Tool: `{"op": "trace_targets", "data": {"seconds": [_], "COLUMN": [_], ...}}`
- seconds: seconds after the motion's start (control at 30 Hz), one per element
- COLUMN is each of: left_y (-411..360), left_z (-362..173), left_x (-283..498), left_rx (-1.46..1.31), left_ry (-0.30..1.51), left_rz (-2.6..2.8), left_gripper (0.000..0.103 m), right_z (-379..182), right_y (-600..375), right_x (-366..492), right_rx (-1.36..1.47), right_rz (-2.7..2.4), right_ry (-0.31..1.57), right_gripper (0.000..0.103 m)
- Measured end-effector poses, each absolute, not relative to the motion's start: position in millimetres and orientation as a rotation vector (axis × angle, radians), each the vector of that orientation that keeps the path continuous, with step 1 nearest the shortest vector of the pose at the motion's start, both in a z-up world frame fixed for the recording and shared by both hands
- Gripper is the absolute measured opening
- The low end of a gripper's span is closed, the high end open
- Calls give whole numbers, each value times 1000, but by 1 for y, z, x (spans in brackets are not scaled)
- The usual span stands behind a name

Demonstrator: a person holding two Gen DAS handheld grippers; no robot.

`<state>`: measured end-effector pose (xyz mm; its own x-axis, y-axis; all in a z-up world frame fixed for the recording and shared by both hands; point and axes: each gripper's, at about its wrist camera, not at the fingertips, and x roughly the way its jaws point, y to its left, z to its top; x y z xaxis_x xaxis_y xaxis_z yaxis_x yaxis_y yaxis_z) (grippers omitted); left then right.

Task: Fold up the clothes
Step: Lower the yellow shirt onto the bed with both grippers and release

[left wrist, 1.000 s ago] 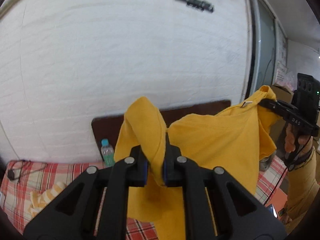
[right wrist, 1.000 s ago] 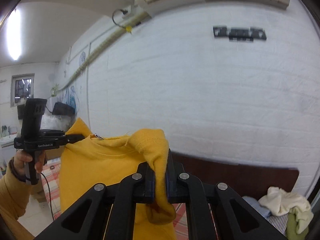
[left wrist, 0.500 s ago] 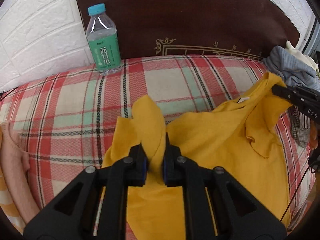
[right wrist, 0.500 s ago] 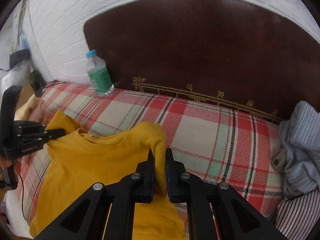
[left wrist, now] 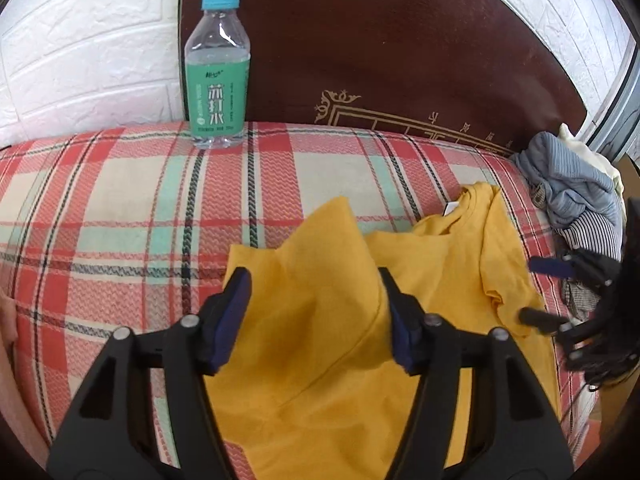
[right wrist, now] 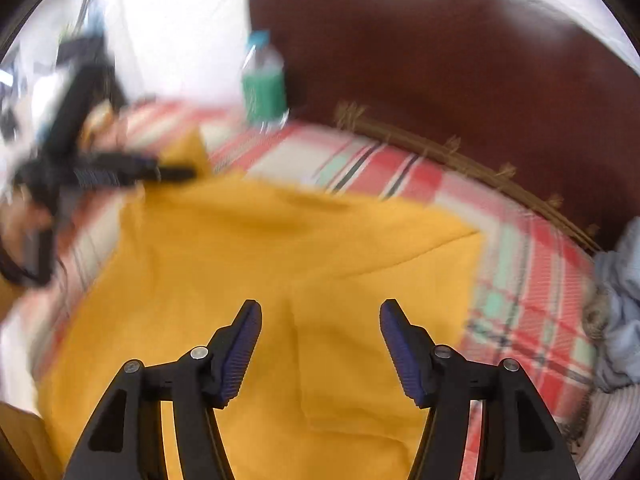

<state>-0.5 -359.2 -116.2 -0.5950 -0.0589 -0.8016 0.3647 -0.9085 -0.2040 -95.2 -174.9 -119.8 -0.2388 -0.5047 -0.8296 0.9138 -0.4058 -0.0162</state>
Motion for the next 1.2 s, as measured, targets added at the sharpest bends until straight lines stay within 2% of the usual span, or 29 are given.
{"op": "trace_targets", "data": {"seconds": [0.03,0.07,0.1,0.17,0.2,0.27,0.5,0.63,0.73,0.8,0.83,0.9,0.97,1.0,1.07,1.2], "left_y": [-358,-356,-354,-353,-353,-356,-369,-368,-371,-370,-369,-367,-365,-364,-362,-356], "left_z": [-118,-120,-123,-125,-125,-124,-111,-118,-125,-129,-130,-132,-134,-135,-137,-142], "left_x": [1,1,0,-2,-3,-6,-15,-23,-24,-23,-22,-19,-16,-15,-14,-9], "left_rx": [1275,1285,1293,1294,1286,1273,1188,1229,1249,1271,1280,1295,1312,1321,1336,1367], "left_ry": [510,494,476,456,461,464,499,473,515,513,500,484,491,504,512,504], "left_rz": [-2563,-2566,-2566,-2571,-2581,-2581,-2582,-2558,-2544,-2537,-2536,-2543,-2546,-2551,-2557,-2562], "left_gripper": [68,68,68,64,48,32,31,31,31,31,31,31,31,31,31,31], "right_z": [-130,-138,-144,-143,-135,-116,-50,-63,-86,-93,-87,-66,-44,-38,-45,-92], "right_y": [-180,-182,-182,-176,-167,-145,-64,-51,-52,-53,-54,-55,-64,-75,-107,-177], "right_x": [-95,-100,-106,-122,-130,-146,-194,-207,-211,-211,-208,-201,-189,-185,-185,-206], "right_rx": [969,997,1027,1070,1071,1049,973,1048,1165,1227,1207,1106,949,896,880,944], "right_rz": [-1809,-1810,-1812,-1826,-1845,-1903,-2178,-2229,-2200,-2184,-2211,-2257,-2247,-2209,-2094,-1933], "right_ry": [661,654,638,543,489,397,282,394,454,488,513,491,443,447,487,581], "right_gripper": [60,47,27,12,10,9,8,8,10,23,25,46,50,60,67,67]}}
